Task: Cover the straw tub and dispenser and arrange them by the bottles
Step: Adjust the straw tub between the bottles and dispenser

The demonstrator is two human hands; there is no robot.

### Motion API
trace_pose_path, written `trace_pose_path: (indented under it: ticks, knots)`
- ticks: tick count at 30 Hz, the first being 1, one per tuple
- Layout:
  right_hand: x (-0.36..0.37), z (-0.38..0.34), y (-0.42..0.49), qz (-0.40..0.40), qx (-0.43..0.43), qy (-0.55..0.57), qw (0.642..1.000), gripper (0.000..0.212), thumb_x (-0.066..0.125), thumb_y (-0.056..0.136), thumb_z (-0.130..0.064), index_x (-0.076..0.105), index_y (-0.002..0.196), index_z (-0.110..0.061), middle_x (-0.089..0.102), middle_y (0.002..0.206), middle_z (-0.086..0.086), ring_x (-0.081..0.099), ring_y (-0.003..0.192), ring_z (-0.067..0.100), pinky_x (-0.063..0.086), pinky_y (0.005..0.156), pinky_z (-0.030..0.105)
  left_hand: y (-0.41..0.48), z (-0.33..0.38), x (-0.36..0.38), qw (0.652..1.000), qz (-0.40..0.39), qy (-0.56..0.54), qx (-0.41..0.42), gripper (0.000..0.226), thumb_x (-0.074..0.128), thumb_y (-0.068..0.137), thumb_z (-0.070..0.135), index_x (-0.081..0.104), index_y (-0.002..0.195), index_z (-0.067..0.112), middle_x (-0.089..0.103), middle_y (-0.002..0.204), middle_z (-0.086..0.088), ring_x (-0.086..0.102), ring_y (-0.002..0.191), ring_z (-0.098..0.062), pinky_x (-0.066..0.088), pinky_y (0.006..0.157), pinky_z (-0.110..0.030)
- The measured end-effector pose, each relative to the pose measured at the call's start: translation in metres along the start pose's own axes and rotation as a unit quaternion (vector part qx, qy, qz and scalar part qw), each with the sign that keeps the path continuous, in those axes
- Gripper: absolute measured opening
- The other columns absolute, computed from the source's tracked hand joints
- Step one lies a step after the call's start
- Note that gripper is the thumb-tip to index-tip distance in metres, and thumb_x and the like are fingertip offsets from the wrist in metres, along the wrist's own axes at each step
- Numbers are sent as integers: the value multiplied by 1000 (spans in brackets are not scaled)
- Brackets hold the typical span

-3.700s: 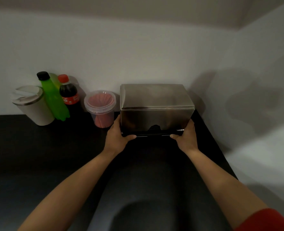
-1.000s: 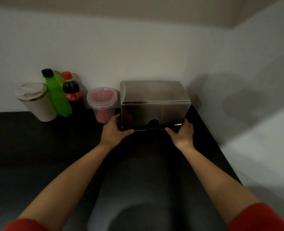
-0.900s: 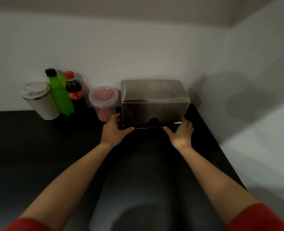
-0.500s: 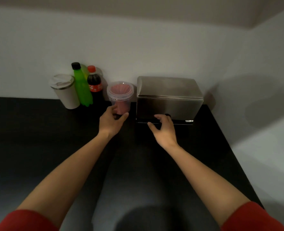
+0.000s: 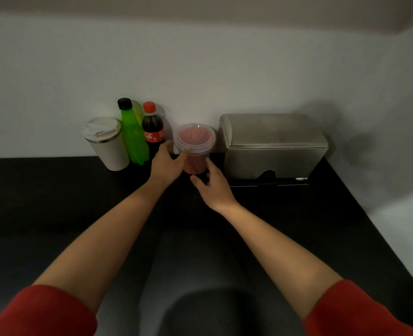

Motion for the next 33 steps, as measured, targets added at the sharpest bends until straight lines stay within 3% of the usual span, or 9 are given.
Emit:
trace_pose_path:
  ticks: [3, 7, 22, 29, 33]
  knots:
    - [6, -15, 11, 29, -30, 48, 998, 69, 60, 89, -19, 24, 148, -15, 42, 145, 9, 41, 134, 19, 33, 113, 42, 15, -4, 2, 999, -25, -25, -15, 73, 55, 88, 47, 26, 146, 13, 39, 148, -10, 40, 133, -24, 34, 108, -35]
    - [7, -24, 24, 61, -42, 94, 993, 69, 59, 90, -13, 21, 148, -10, 40, 145, 13, 40, 135, 21, 31, 114, 42, 27, -5, 6, 998, -57, -39, -2, 67, 56, 89, 44, 33, 144, 14, 47, 142, -9, 45, 128, -22, 36, 107, -36]
    - [7, -23, 29, 55, -35, 94, 993, 75, 60, 89, -15, 16, 150, -13, 39, 146, 11, 38, 135, 20, 30, 114, 41, 40, -9, 7, 995, -74, -72, 9, 61, 60, 88, 37, 40, 140, 13, 52, 137, -9, 50, 124, -22, 43, 102, -43]
    - [4, -17, 33, 51, -25, 91, 994, 76, 60, 89, -18, 14, 150, -16, 37, 147, 11, 37, 136, 20, 30, 115, 42, 42, -11, 12, 996, -58, -70, 3, 68, 62, 87, 38, 34, 143, 12, 48, 140, -11, 48, 124, -22, 42, 95, -29]
    - [6, -15, 34, 43, -18, 97, 994, 79, 61, 88, -20, 12, 150, -18, 36, 147, 11, 36, 136, 21, 30, 115, 43, 43, -11, 12, 996, -53, -70, 2, 67, 62, 87, 37, 34, 143, 13, 47, 140, -12, 48, 124, -23, 42, 96, -30]
Point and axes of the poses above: each hand's wrist, its own y-axis towards the middle knuckle, its own x-axis out of the palm, z = x × y, the point moved 8 cm from there along y, towards the middle knuckle
